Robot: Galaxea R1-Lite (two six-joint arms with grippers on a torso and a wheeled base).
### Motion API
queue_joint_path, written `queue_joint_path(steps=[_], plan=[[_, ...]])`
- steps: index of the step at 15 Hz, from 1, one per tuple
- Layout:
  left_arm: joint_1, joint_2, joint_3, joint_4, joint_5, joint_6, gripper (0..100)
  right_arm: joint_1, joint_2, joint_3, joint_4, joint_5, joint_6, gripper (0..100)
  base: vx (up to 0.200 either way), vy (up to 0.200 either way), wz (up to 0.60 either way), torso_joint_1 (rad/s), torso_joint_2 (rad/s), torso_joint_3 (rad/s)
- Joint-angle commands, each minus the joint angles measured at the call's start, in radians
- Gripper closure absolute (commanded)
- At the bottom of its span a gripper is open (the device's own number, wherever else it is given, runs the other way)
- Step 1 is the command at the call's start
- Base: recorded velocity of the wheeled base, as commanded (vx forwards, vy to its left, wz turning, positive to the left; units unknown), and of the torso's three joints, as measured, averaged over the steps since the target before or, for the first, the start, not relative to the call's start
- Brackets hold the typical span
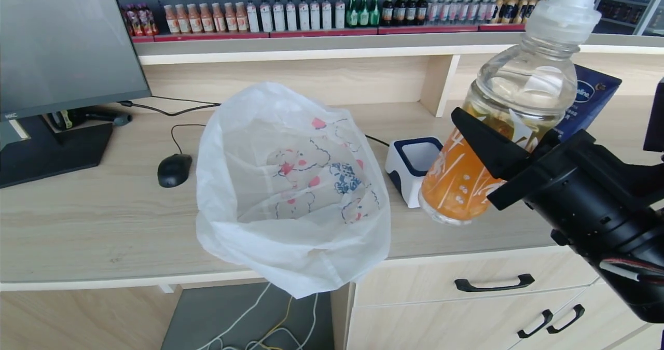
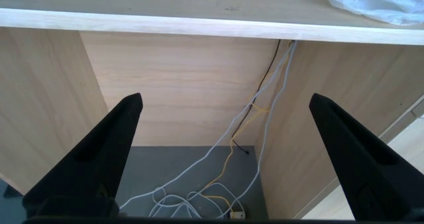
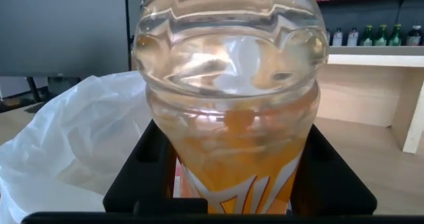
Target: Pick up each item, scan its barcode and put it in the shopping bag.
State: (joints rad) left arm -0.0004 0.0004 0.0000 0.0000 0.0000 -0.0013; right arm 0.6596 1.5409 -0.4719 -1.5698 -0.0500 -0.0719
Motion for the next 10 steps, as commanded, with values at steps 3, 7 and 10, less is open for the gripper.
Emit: queue_joint_path(steps=[3, 7, 10], plan=[[0.0, 0.0, 0.0, 0.0, 0.0, 0.0, 0, -0.029, 0.038, -0.1, -0.001, -0.004, 0.04, 100, 0.0, 0.0, 0.0, 0.0, 0.0, 0.0], [0.0, 0.0, 0.0, 0.0, 0.0, 0.0, 0, -0.029, 0.128, -0.271, -0.001, -0.212, 0.253, 100, 0.0, 0.0, 0.0, 0.0, 0.0, 0.0], [0.0, 0.0, 0.0, 0.0, 0.0, 0.0, 0, -0.025, 0.136, -0.36, 0.102, -0.225, 0.385, 100, 0.0, 0.0, 0.0, 0.0, 0.0, 0.0]])
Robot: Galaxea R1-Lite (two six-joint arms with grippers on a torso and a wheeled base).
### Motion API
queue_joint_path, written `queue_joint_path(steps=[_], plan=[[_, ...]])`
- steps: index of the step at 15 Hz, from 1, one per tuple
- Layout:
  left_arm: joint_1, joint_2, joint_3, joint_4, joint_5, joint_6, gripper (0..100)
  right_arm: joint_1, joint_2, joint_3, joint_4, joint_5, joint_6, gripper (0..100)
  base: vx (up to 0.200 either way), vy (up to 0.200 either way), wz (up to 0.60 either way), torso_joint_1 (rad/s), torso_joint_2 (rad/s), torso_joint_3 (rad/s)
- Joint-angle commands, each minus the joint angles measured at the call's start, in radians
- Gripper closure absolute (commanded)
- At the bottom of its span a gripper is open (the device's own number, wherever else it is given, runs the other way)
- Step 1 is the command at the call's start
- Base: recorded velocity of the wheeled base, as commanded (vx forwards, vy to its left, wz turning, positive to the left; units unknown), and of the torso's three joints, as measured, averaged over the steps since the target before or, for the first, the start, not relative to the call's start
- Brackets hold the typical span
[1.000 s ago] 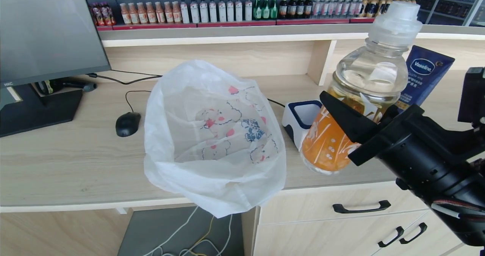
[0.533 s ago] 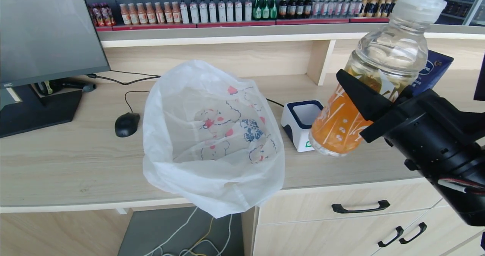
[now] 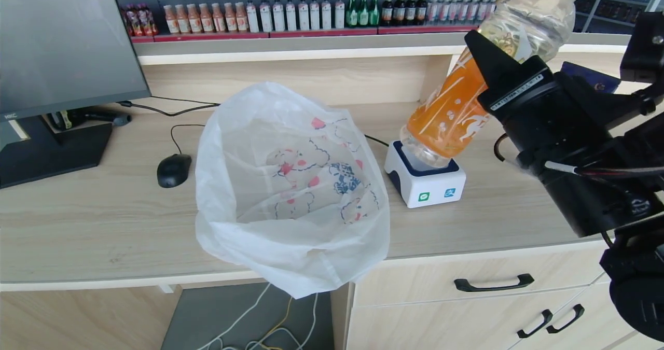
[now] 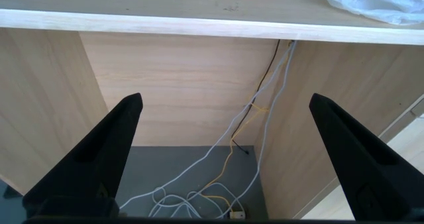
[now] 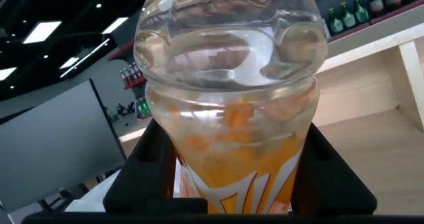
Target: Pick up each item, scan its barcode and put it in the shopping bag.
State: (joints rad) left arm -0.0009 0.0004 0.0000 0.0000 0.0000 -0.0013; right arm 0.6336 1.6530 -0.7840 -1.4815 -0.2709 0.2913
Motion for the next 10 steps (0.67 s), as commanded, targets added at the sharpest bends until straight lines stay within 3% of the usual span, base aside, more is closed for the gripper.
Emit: queue_joint_path(steps=[1, 8, 10], plan=[[-0.001, 0.0, 0.0, 0.0, 0.0, 0.0, 0, -0.005, 0.025, -0.067, 0.03, -0.002, 0.049, 100, 0.0, 0.0, 0.0, 0.0, 0.0, 0.0], [0.001, 0.0, 0.0, 0.0, 0.0, 0.0, 0, -0.005, 0.099, -0.121, 0.036, -0.045, 0.258, 100, 0.0, 0.0, 0.0, 0.0, 0.0, 0.0], [-0.001, 0.0, 0.0, 0.0, 0.0, 0.0, 0, -0.005, 0.099, -0.142, 0.127, -0.103, 0.39, 100, 0.0, 0.0, 0.0, 0.0, 0.0, 0.0]])
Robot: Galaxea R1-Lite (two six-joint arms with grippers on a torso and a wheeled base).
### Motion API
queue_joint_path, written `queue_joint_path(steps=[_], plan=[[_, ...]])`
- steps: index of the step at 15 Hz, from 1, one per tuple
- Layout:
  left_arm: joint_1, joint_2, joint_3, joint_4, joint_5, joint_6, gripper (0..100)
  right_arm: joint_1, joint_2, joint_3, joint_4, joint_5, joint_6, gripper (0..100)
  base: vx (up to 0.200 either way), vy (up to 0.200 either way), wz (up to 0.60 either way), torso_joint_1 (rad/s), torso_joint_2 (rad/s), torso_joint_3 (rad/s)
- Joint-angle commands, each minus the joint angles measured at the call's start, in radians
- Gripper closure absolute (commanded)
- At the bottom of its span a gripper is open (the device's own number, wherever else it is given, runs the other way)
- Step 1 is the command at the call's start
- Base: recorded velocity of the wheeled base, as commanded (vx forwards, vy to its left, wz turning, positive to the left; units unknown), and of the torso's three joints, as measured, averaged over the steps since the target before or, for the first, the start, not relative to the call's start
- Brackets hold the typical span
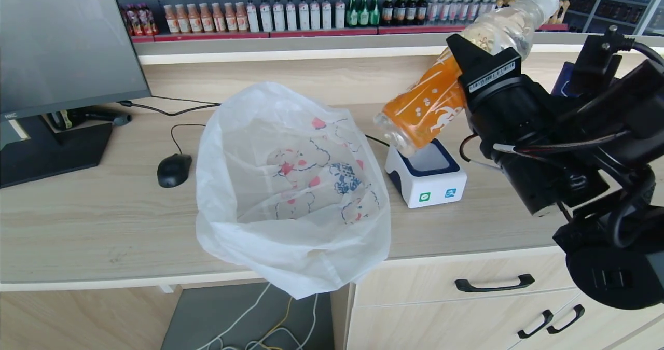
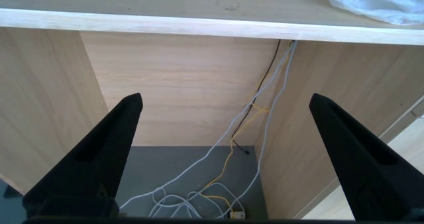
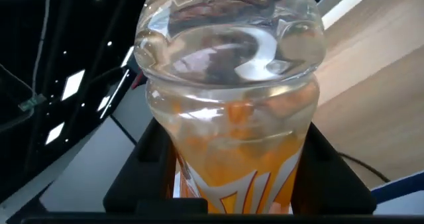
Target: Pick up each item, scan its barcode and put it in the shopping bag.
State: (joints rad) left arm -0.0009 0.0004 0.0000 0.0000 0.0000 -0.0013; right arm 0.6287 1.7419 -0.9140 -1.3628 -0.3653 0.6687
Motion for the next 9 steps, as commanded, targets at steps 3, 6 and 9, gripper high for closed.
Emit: queue_joint_path(steps=[3, 6, 9], plan=[[-0.001, 0.0, 0.0, 0.0, 0.0, 0.0, 0, -0.021, 0.022, -0.034, 0.105, -0.08, 0.192, 100, 0.0, 0.0, 0.0, 0.0, 0.0, 0.0], [-0.001, 0.0, 0.0, 0.0, 0.0, 0.0, 0, -0.032, 0.033, -0.037, 0.11, -0.075, 0.255, 100, 0.0, 0.0, 0.0, 0.0, 0.0, 0.0], [0.001, 0.0, 0.0, 0.0, 0.0, 0.0, 0, -0.09, 0.053, 0.0, 0.111, -0.075, 0.341, 100, 0.0, 0.0, 0.0, 0.0, 0.0, 0.0]])
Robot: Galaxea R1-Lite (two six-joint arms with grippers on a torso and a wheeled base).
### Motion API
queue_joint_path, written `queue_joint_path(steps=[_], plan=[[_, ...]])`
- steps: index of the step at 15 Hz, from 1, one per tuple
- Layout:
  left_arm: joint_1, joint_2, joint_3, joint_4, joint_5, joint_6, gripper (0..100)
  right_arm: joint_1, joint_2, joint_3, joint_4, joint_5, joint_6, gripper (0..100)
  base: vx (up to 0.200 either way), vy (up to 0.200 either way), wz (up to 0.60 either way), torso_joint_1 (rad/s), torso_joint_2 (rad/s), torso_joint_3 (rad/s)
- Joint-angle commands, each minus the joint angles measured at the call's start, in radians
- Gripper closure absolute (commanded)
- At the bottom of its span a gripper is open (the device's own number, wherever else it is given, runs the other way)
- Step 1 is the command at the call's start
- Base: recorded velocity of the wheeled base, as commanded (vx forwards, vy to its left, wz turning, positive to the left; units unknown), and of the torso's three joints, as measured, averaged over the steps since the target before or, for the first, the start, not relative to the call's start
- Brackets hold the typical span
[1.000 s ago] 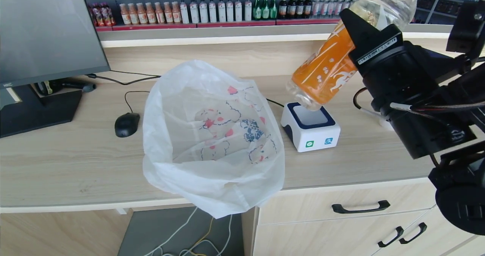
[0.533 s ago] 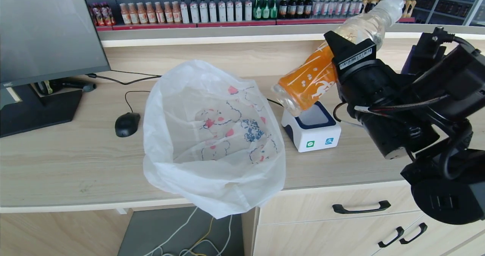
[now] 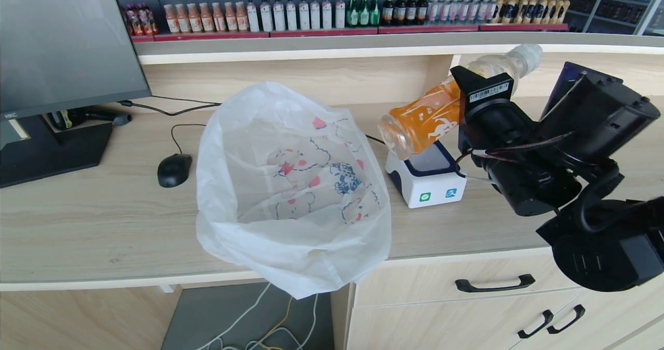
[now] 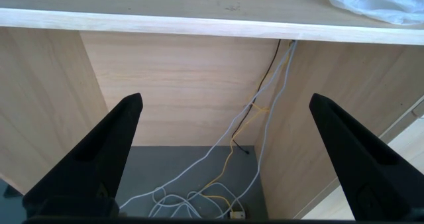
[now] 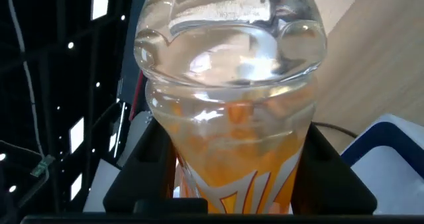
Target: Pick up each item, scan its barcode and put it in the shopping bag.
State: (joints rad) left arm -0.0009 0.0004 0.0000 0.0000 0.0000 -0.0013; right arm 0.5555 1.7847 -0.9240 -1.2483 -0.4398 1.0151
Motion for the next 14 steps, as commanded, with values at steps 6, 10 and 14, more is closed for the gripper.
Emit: queue_joint_path(steps=[6, 10, 14], plan=[[-0.001, 0.0, 0.0, 0.0, 0.0, 0.0, 0, -0.028, 0.013, 0.013, -0.005, 0.018, 0.062, 100, 0.0, 0.0, 0.0, 0.0, 0.0, 0.0], [0.001, 0.0, 0.0, 0.0, 0.0, 0.0, 0, -0.048, 0.018, 0.021, -0.006, 0.019, 0.109, 100, 0.0, 0.0, 0.0, 0.0, 0.0, 0.0], [0.001, 0.0, 0.0, 0.0, 0.0, 0.0, 0, -0.075, 0.035, 0.021, -0.006, 0.032, 0.137, 100, 0.0, 0.0, 0.0, 0.0, 0.0, 0.0]])
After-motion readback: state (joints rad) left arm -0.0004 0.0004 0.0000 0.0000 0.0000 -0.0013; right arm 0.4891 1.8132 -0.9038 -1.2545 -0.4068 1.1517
